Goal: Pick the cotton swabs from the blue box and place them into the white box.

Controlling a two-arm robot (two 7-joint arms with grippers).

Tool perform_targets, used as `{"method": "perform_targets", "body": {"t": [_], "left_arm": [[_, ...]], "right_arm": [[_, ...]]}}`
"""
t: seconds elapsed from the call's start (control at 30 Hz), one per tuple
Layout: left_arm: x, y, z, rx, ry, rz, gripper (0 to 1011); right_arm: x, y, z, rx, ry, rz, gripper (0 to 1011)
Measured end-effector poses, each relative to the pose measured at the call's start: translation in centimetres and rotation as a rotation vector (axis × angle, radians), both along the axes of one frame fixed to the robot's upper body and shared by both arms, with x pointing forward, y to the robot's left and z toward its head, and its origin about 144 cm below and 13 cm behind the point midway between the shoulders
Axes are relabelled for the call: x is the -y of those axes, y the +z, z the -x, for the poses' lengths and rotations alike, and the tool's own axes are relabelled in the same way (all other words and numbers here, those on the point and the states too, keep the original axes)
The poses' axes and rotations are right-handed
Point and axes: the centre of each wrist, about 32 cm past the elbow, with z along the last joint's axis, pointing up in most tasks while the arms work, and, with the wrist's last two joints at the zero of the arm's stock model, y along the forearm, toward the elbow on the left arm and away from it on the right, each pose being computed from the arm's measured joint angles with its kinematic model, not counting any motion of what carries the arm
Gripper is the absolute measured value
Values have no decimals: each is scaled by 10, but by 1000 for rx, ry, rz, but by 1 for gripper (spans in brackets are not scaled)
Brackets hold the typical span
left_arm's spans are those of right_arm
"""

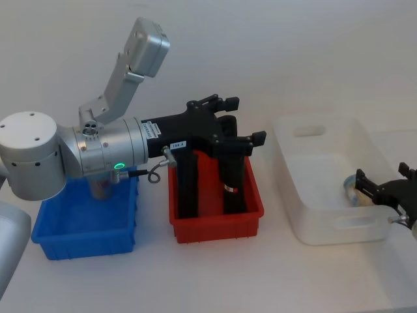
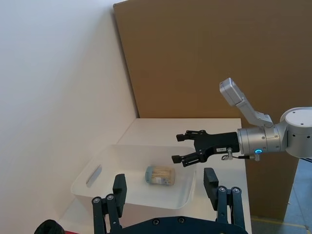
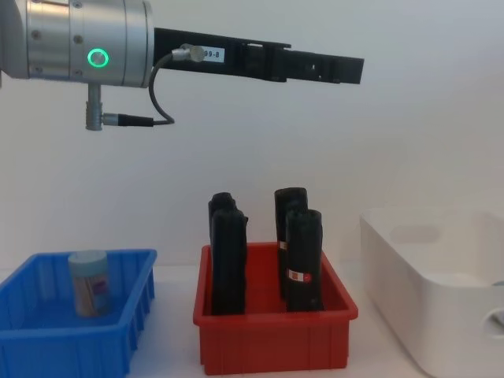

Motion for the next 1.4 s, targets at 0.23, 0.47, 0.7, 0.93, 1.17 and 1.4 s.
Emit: {"method": "perform_targets", "body": {"t": [0.23, 0.47, 0.7, 0.93, 1.17, 1.4], "left_arm": [[0, 0, 0, 0, 0, 0, 1004], [0, 0, 0, 0, 0, 0, 1004], [0, 0, 0, 0, 0, 0, 1004], [0, -2, 1, 1, 7, 1, 1004], [2, -12, 5, 10, 54, 0, 1004], [5, -27, 13, 27, 127, 0, 1004]], "right_arm": [[3, -2, -1, 8, -9, -13, 1001], [4, -1, 0, 20, -11, -25, 1001], [5, 0, 1, 29, -10, -30, 1002], [3, 0, 3, 32, -3, -31, 1002], [-9, 1, 14, 52, 43, -28, 1001], [-27, 3, 33, 84, 114, -27, 1002]]}}
